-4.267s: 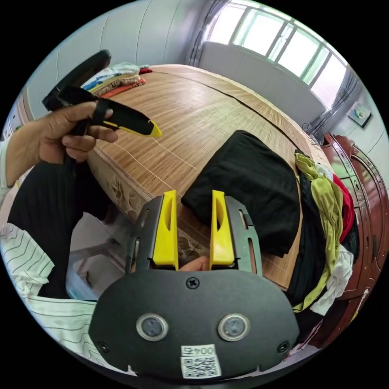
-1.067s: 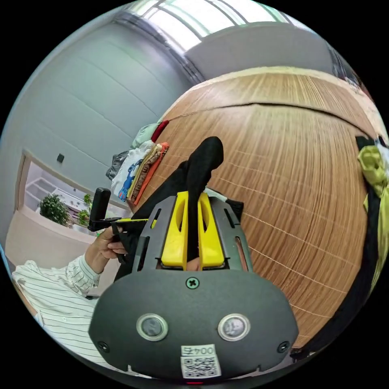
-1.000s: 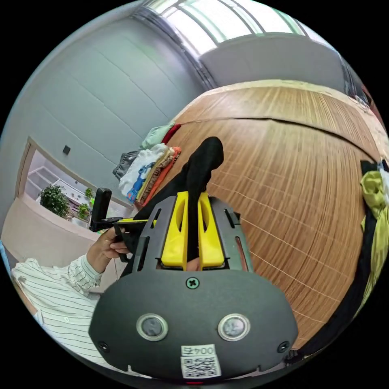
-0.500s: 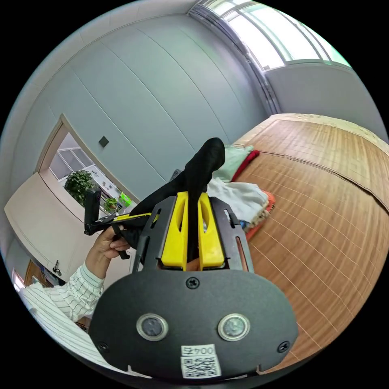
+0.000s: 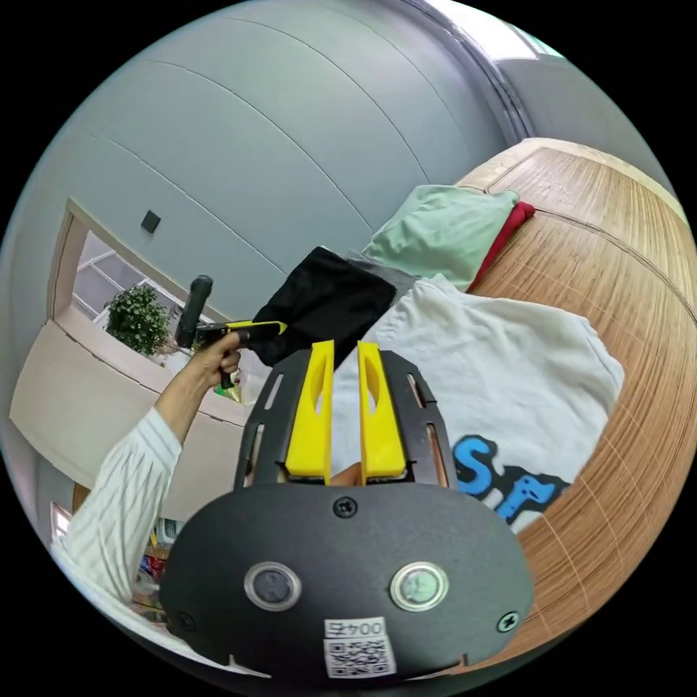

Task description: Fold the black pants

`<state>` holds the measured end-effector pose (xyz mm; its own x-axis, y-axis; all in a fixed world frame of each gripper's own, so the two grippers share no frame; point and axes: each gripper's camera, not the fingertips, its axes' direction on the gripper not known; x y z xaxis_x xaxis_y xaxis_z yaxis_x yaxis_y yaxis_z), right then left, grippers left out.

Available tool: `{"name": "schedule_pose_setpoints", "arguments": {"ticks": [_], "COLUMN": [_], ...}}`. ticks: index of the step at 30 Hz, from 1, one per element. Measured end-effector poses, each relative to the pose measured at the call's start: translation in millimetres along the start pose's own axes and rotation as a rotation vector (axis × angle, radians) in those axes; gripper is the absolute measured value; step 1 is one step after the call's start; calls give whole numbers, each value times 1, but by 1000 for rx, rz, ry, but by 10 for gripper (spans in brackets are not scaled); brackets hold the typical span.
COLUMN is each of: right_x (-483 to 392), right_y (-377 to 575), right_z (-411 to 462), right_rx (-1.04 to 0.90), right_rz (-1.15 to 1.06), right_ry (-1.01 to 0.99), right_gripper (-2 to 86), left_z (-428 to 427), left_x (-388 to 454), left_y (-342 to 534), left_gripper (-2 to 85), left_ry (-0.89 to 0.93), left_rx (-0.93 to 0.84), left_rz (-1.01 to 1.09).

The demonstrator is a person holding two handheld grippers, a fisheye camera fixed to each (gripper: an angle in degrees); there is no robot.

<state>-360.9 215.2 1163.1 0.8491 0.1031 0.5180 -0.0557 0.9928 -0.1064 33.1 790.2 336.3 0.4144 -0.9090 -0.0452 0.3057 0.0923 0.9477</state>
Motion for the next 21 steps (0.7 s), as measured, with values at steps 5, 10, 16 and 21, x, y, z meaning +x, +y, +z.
{"name": "schedule_pose_setpoints", "arguments": {"ticks": [5, 10, 16, 21], "right_x": [54, 99, 139, 155], "right_y": [80, 158, 243, 285], "right_z": [-100, -177, -205, -194], "right_rx": [68, 119, 181, 128], "right_rz": [-63, 30, 243, 331], "right_ry": [-47, -27, -128, -129], "right_gripper": [15, -4, -7, -7], "left_z": [-51, -141, -146, -97], "left_x": [-61, -134, -29, 34], "left_y": [16, 62, 89, 43], "left_gripper": [103, 99, 27, 10], "left_ry": [159, 273, 280, 197], "left_rx": [114, 374, 638, 604], "left_rz": [-58, -222, -88, -81]}}
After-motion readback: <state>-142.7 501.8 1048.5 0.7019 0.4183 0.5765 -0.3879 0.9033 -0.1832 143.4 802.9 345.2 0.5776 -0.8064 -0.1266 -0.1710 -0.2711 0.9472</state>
